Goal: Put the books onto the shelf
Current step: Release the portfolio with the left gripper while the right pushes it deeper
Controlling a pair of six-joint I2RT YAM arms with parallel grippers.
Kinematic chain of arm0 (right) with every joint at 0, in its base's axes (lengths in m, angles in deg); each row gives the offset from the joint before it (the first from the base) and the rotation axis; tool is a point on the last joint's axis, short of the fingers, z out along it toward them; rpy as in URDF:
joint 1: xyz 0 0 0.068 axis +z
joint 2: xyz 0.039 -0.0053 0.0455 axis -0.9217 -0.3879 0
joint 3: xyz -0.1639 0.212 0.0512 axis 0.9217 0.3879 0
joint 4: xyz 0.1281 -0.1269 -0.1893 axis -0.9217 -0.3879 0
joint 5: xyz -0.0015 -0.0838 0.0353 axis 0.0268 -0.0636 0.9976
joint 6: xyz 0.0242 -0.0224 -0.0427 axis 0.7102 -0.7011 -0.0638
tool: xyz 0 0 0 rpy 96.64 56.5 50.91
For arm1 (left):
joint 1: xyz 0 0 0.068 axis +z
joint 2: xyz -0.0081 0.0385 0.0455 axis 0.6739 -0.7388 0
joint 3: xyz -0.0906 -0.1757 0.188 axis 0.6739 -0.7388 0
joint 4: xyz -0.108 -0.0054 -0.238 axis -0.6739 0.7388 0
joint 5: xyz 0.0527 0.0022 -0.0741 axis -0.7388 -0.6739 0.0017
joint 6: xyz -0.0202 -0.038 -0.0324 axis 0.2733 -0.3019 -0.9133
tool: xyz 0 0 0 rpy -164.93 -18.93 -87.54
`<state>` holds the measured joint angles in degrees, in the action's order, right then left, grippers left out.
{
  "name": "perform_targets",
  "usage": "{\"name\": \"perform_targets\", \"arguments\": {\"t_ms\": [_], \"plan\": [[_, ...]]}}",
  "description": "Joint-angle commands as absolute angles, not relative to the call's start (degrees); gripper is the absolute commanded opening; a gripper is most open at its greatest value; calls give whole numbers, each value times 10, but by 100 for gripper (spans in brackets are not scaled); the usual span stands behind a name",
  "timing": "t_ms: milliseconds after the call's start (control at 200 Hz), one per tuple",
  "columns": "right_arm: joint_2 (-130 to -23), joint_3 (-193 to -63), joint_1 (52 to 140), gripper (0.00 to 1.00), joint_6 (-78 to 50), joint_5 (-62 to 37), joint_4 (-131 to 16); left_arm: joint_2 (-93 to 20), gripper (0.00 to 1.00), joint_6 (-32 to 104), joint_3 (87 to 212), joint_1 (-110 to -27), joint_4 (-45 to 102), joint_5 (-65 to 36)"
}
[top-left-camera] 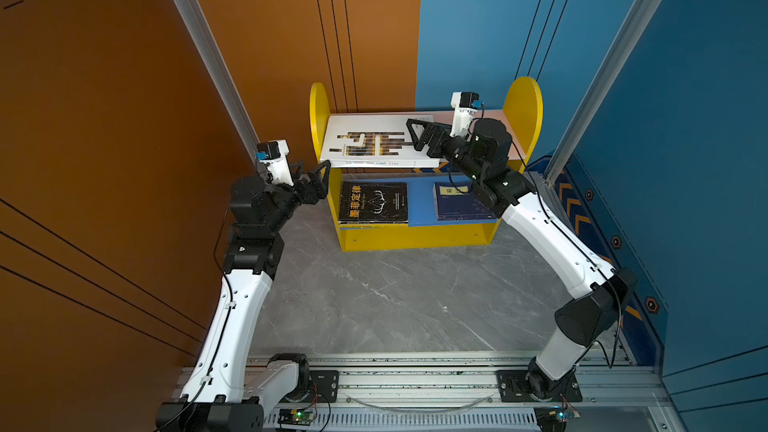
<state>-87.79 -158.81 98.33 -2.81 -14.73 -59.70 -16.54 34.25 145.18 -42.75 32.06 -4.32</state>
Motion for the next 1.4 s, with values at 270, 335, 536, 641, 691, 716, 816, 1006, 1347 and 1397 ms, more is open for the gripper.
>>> {"name": "perform_targets", "arguments": {"t_ms": [270,335,536,641,691,716,816,1006,1347,1397], "plan": [[-929,-1611,979,95,3,-115,-610,-181,76,319,1431,-423,267,-76],[-934,-1615,979,95,4,-113,-608,-184,76,320,1431,-423,264,-79],[-952,-1631,977,95,8,-110,-607,-196,72,319,1435,-423,258,-88],[-958,-1634,975,95,10,-106,-605,-199,72,316,1434,-424,258,-91],[-959,-1636,974,95,10,-105,-605,-198,72,315,1430,-423,254,-92],[-961,-1637,974,95,10,-105,-605,-198,72,315,1429,-423,253,-94],[-965,-1640,973,95,11,-105,-605,-201,72,317,1428,-423,254,-98],[-965,-1641,972,94,14,-101,-608,-200,72,313,1424,-423,253,-97],[-940,-1639,972,96,-8,-109,-626,-158,77,311,1409,-424,264,-104],[-936,-1639,971,97,-12,-111,-631,-150,79,311,1405,-423,269,-107]]}}
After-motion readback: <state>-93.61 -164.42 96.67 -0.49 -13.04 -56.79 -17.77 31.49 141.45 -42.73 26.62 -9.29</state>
